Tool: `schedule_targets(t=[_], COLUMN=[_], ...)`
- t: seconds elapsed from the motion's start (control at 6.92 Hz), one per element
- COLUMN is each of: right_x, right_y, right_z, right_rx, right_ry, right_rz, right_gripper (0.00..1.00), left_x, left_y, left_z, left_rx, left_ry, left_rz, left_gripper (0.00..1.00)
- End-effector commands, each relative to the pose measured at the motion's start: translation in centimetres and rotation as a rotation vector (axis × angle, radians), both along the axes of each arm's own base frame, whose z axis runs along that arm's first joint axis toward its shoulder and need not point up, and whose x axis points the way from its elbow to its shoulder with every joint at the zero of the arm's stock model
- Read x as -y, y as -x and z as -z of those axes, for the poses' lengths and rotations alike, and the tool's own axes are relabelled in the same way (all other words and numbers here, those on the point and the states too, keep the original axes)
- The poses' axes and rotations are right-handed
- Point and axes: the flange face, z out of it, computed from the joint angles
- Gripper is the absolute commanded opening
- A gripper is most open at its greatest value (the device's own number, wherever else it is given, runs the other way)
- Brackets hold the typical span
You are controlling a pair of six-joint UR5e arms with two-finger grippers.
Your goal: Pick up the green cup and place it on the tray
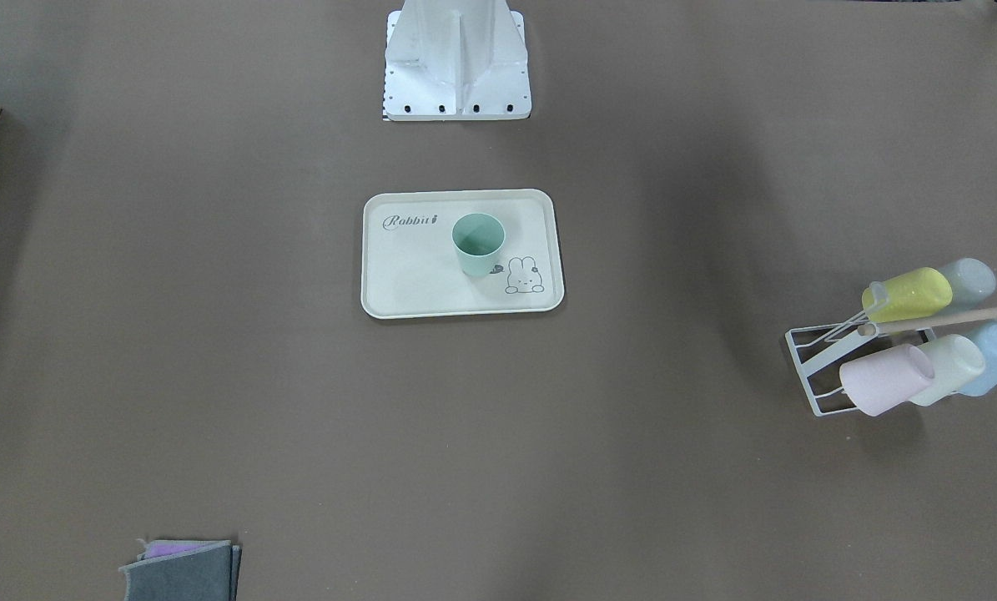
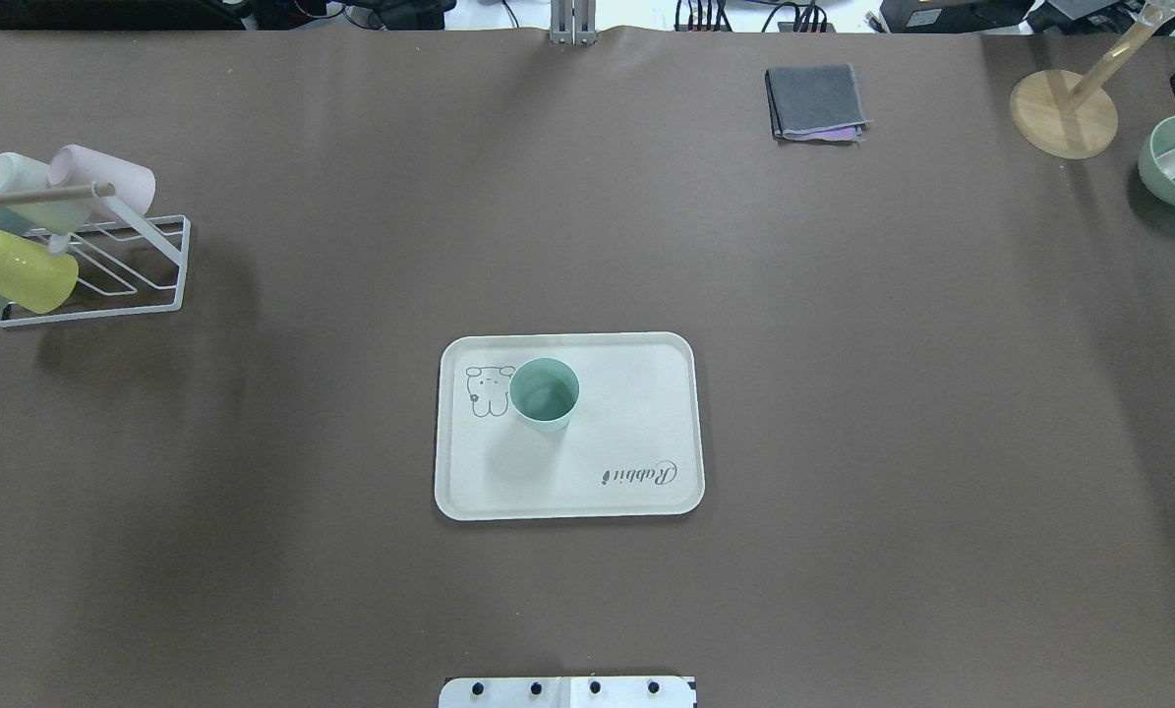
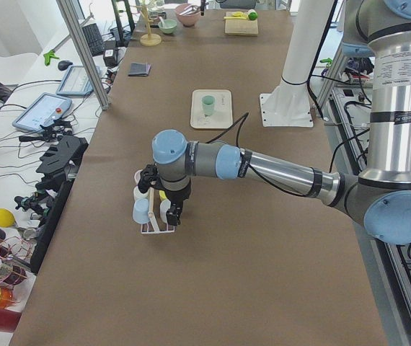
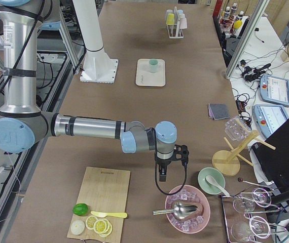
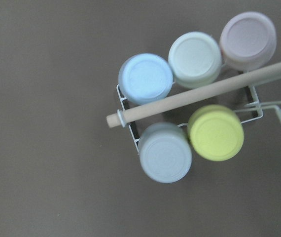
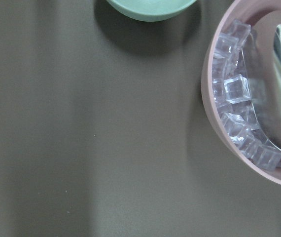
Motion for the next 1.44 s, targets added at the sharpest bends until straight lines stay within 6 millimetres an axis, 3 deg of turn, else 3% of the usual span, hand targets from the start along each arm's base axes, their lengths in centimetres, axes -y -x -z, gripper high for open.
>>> schedule_targets(t=[0.0,0.14,1.3], right_x=[-0.1,-0.4,-0.7], right_y=[0.1,0.1,0.0], right_z=[-0.1,-0.4,-1.3], right_rx=[0.000,-0.003,-0.005], right_ry=[0.000,-0.016,-0.013], right_rz=[0.006,0.033,0.060], right_gripper=[1.00,1.00,1.00], left_x=[-2.7,-3.8,-2.8], left_y=[4.0,4.6,4.4], left_z=[-6.2,-8.0,-4.4], left_rx=[-0.004,-0.010,-0.076], left_ry=[0.102,0.136,0.074], left_rz=[0.060,0.073,0.084], left_gripper=[0.99,0.99,0.99])
